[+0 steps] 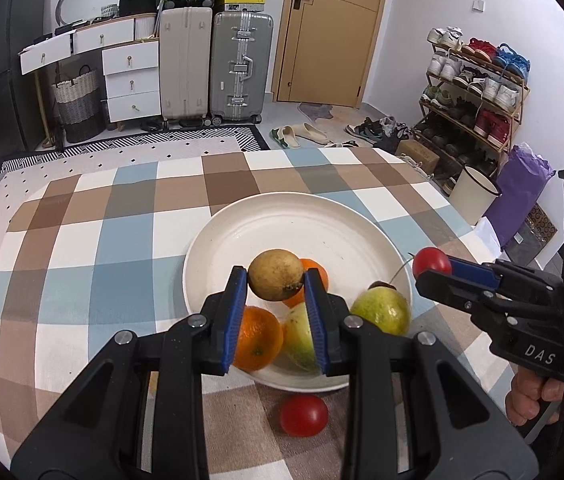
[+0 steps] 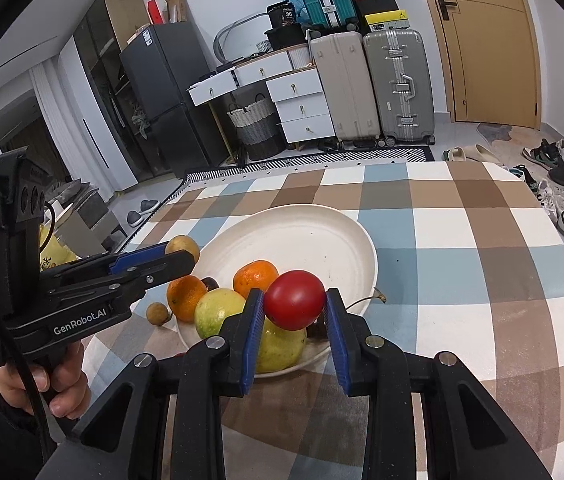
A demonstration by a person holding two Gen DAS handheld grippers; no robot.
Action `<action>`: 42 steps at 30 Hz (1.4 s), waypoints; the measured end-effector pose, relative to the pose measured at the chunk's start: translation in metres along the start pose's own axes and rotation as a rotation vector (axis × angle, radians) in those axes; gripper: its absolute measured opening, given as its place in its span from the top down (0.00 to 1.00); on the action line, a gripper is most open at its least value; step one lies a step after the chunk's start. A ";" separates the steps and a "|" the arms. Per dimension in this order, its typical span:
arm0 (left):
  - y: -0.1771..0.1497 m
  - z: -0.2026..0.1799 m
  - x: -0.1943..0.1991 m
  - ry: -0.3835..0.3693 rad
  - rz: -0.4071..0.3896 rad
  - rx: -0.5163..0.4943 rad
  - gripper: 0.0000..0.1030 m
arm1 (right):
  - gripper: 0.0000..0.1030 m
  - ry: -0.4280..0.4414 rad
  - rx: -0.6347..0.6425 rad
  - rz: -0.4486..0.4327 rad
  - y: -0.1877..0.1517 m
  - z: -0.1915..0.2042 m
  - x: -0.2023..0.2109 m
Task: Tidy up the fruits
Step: 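Carry both fruits over the cream plate while both tools open to drop them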
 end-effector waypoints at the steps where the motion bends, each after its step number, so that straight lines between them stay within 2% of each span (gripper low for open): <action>1: 0.002 0.001 -0.003 0.004 0.003 -0.001 0.74 | 0.70 0.002 0.000 0.005 0.001 0.000 -0.003; 13: 0.005 0.015 -0.037 0.017 0.033 0.017 0.74 | 0.70 0.014 -0.042 -0.005 0.003 -0.015 -0.027; 17: 0.004 0.018 -0.045 0.023 0.044 0.033 0.74 | 0.70 0.018 -0.063 -0.049 0.003 -0.020 -0.027; 32: -0.003 0.020 -0.067 0.032 0.079 0.058 0.74 | 0.70 -0.039 -0.048 -0.069 0.002 -0.022 -0.032; 34: -0.004 0.020 -0.065 0.029 0.071 0.062 0.74 | 0.65 -0.034 -0.040 -0.076 0.001 -0.022 -0.030; 35: -0.004 0.021 -0.063 0.033 0.063 0.064 0.73 | 0.51 -0.036 -0.041 -0.087 0.001 -0.021 -0.028; 36: -0.003 0.021 -0.060 0.040 0.057 0.065 0.72 | 0.42 -0.043 -0.047 -0.104 0.001 -0.022 -0.025; 37: -0.002 0.022 -0.058 0.047 0.053 0.067 0.65 | 0.39 -0.044 -0.048 -0.115 0.001 -0.023 -0.023; 38: -0.002 0.023 -0.056 0.050 0.048 0.069 0.52 | 0.35 -0.056 -0.046 -0.126 0.001 -0.024 -0.021; 39: -0.002 0.024 -0.053 0.057 0.041 0.075 0.44 | 0.29 -0.077 -0.044 -0.136 0.001 -0.026 -0.020; 41: -0.003 0.026 -0.042 0.075 0.020 0.091 0.20 | 0.19 -0.092 -0.052 -0.147 0.002 -0.029 -0.017; 42: -0.004 0.028 -0.037 0.081 0.014 0.099 0.17 | 0.14 -0.096 -0.056 -0.150 0.003 -0.030 -0.016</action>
Point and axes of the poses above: each gripper's, at about its wrist camera, not at the fingertips, and x roughly against the way its jaws point, z to its left, y to its top, the point moved 1 cm from there along -x, roughly the way its jaws point, and after that the axes turned 14 degrees about -x, right-handed, at the moved point
